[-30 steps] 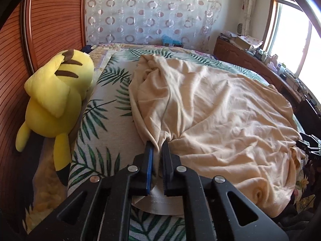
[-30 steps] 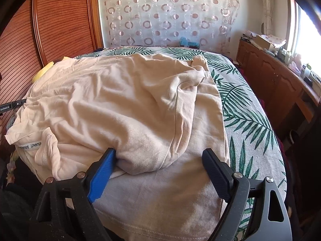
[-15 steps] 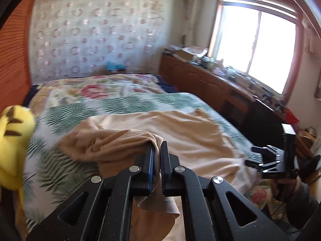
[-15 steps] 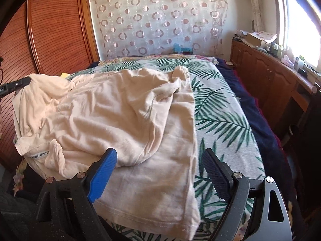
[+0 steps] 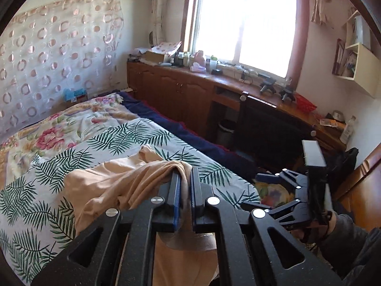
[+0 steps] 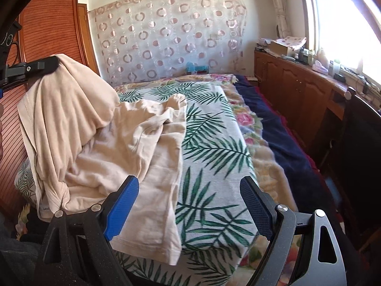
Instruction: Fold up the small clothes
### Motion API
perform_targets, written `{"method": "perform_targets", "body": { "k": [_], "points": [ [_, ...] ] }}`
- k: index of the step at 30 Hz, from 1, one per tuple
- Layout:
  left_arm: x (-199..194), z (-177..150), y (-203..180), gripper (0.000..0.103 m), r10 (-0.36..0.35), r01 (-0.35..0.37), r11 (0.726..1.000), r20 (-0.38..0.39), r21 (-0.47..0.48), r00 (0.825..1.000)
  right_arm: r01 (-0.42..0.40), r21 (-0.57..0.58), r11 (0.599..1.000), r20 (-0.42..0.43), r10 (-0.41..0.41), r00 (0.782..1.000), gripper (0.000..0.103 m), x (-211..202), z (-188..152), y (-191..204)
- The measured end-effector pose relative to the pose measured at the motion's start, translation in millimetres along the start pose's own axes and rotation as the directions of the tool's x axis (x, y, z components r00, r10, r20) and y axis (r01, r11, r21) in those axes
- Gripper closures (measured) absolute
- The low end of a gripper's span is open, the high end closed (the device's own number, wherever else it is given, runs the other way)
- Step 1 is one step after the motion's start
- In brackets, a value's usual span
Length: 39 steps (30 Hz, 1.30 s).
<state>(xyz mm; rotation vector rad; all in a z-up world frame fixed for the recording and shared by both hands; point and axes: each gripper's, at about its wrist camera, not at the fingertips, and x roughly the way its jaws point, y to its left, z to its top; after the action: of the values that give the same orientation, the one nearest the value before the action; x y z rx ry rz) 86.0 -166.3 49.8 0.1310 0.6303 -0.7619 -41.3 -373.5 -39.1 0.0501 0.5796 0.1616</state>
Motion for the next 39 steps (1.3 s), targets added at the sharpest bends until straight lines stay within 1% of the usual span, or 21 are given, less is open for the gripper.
{"method": "perform_targets", "body": {
  "k": [1,2,3,4,5,6,7,9,10,13,16,19,20,22,25,30,35,39],
  "points": [
    [2.3,-1.1,0.7,0.094,0.007,-0.007,1.000,-0.012,0.000,1.000,0.002,0.005,1.000,0.001,-0.002,1.000,0.015,-1.5,0.9,-2.0],
    [4.4,-3.2,1.7,0.085,0.005,-0.005,1.000,-0.017,0.003,1.000,0.002,0.008,1.000,0.004,-0.002,1.000,0.015,-3.1,1.5,-3.3],
    [4.2,-5.7,3.3,0.074,-0.006,0.006,1.000,-0.014,0.005,1.000,0.003,0.008,1.000,0.005,-0.003,1.000,0.015,-3.5,1.8,-3.9],
    [2.0,-8.2,4.2,0.068,-0.007,0.007,1.000,-0.007,0.004,1.000,0.004,0.006,1.000,0.006,-0.004,1.000,0.015,-3.1,1.8,-3.3],
    [0.9,-9.2,2.9,0.056,0.004,-0.004,1.000,-0.001,0.005,1.000,0.006,0.004,1.000,0.007,-0.006,1.000,0.015,-3.5,2.0,-2.6],
    [-0.9,-11.1,3.1,0.049,0.016,-0.016,1.000,0.004,0.009,1.000,0.005,0.002,1.000,0.005,-0.005,1.000,0.015,-1.8,3.2,-3.8],
    [-0.6,-11.4,2.2,0.045,0.024,-0.024,1.000,0.009,0.012,1.000,0.004,0.001,1.000,0.004,-0.004,1.000,0.015,-1.0,3.5,-4.4],
    [-6.3,-15.9,7.5,0.027,0.037,-0.037,0.999,0.024,0.002,0.999,0.002,0.000,1.000,0.000,-0.002,1.000,0.015,1.6,3.9,-3.7],
    [-9.6,-19.1,12.2,0.025,0.050,-0.050,0.999,0.031,-0.009,0.998,-0.002,-0.002,1.000,-0.001,0.002,1.000,0.015,2.4,4.1,-3.0],
    [-16.8,-29.7,29.1,0.024,0.095,-0.094,0.995,0.033,-0.030,0.995,-0.013,-0.016,1.000,-0.006,0.013,1.000,0.015,8.9,7.1,2.4],
    [-25.4,-44.0,47.0,0.024,0.157,-0.155,0.986,0.035,-0.061,0.987,-0.028,-0.036,0.999,-0.008,0.027,1.000,0.015,14.4,12.2,10.6],
    [-31.6,-59.7,67.1,0.024,0.179,-0.176,0.978,0.024,-0.114,0.983,-0.043,-0.059,0.997,-0.005,0.043,0.999,0.015,18.5,18.8,20.7],
    [-33.5,-65.7,71.9,0.024,0.196,-0.192,0.974,0.020,-0.123,0.980,-0.048,-0.065,0.997,-0.004,0.048,0.999,0.015,21.9,19.7,24.0],
    [-37.4,-77.3,84.1,0.024,0.251,-0.247,0.958,0.009,-0.144,0.968,-0.065,-0.093,0.994,-0.001,0.065,0.998,0.015,25.4,25.6,34.2],
    [-43.8,-93.3,102.2,0.024,0.296,-0.292,0.939,-0.007,-0.182,0.955,-0.086,-0.141,0.986,-0.006,0.086,0.996,0.015,35.2,35.3,51.4],
    [-56.3,-112.1,128.1,0.024,0.333,-0.325,0.912,-0.010,-0.250,0.943,-0.140,-0.214,0.967,-0.041,0.134,0.990,0.015,62.4,54.8,84.3],
    [-68.3,-118.5,140.2,0.024,0.358,-0.342,0.899,0.008,-0.273,0.934,-0.203,-0.269,0.942,-0.076,0.189,0.979,0.015,88.6,74.0,118.0],
    [-77.0,-122.7,145.1,0.024,0.381,-0.361,0.889,0.017,-0.281,0.925,-0.262,-0.287,0.921,-0.118,0.238,0.964,0.015,113.1,89.9,141.0]
  ]
}}
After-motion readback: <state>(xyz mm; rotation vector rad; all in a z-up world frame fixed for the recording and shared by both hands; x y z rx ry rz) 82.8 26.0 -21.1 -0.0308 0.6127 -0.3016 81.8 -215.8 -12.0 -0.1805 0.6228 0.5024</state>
